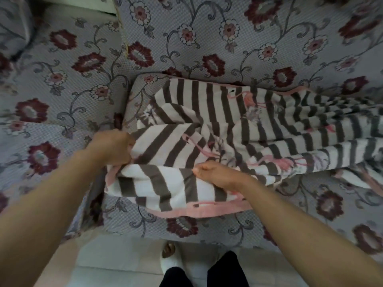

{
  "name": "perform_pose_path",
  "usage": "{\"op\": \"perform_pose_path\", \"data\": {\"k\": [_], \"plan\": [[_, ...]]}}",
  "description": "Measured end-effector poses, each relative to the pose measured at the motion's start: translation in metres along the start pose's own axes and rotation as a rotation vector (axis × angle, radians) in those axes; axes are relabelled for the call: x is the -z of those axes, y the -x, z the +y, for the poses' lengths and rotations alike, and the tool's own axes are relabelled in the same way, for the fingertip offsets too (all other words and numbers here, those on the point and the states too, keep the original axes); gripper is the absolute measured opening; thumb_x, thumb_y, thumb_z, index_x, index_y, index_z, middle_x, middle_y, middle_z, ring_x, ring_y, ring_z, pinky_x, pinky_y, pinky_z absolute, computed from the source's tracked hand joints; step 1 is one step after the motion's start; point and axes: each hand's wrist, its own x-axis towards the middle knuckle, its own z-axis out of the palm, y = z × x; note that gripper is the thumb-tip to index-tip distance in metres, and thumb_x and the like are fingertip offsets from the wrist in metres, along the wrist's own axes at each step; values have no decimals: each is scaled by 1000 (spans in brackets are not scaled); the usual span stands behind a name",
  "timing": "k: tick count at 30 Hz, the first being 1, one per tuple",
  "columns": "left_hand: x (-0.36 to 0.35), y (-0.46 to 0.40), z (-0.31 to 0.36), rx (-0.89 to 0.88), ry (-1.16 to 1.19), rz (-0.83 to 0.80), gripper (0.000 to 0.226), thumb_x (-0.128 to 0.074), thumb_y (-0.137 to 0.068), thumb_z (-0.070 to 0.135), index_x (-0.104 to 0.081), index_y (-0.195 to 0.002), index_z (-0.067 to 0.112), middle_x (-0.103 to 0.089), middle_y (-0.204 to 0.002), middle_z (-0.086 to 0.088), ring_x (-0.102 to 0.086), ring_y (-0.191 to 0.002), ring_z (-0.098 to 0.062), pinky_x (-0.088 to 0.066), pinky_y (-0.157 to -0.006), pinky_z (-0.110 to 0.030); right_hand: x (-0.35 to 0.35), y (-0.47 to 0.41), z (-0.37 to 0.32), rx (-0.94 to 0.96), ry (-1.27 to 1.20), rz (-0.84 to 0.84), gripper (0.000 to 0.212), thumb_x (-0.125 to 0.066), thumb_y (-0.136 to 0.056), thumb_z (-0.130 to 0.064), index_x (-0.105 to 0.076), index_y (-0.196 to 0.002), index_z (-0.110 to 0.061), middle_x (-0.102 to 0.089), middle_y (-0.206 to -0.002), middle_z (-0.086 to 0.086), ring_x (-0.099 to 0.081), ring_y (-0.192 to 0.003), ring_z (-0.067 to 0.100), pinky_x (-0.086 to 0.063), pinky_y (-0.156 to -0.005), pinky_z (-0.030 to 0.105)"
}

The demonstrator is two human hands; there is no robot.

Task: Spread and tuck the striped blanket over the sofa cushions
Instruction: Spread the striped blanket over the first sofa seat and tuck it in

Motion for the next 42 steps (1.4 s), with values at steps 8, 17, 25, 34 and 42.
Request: {"op": "perform_pose_path", "data": {"k": [8,17,25,34,42], "plan": [[-140,3,9,-88,-30,-333,32,-55,-83,39,-55,-111,24,-61,-116,-2,-58,-108,-24,-49,-89,-35,-54,-55,83,-114,92,-56,25,-41,-101,-20,-60,-90,-9,-64,-96,10,-59,-76,10,-44,-61,10],[-84,-42,28,51,543,63,19,-54,-85,20,-65,-101,19,-68,-109,-8,-61,-104,-31,-48,-90,-34,5,-81,44,62,140,274,20,-49,-95,-13,-63,-88,-1,-66,-85,9,-62,-77,16,-52,-84,40],[-59,-134,38,485,858,129,40,-52,-91,20,-53,-123,-4,-55,-129,-23,-50,-121,-36,-39,-98,-34,95,-149,29,76,511,635,18,-41,-94,-13,-58,-87,-14,-65,-93,7,-57,-84,23,-43,-76,30],[-94,-206,50,986,1493,101,52,-65,-86,20,-46,-127,-4,-56,-123,-22,-55,-113,-39,-49,-91,-40,156,-204,79,-60,930,609,40,-50,-89,-15,-49,-129,-18,-54,-126,10,-50,-114,31,-45,-96,43],[-18,-230,41,526,1403,643,35,-58,-90,22,-53,-121,8,-61,-110,-5,-58,-103,-19,-47,-95,-36,192,-225,70,-155,1215,555,24,-48,-93,-27,-52,-116,-23,-49,-120,7,-44,-114,28,-34,-96,42]]}}
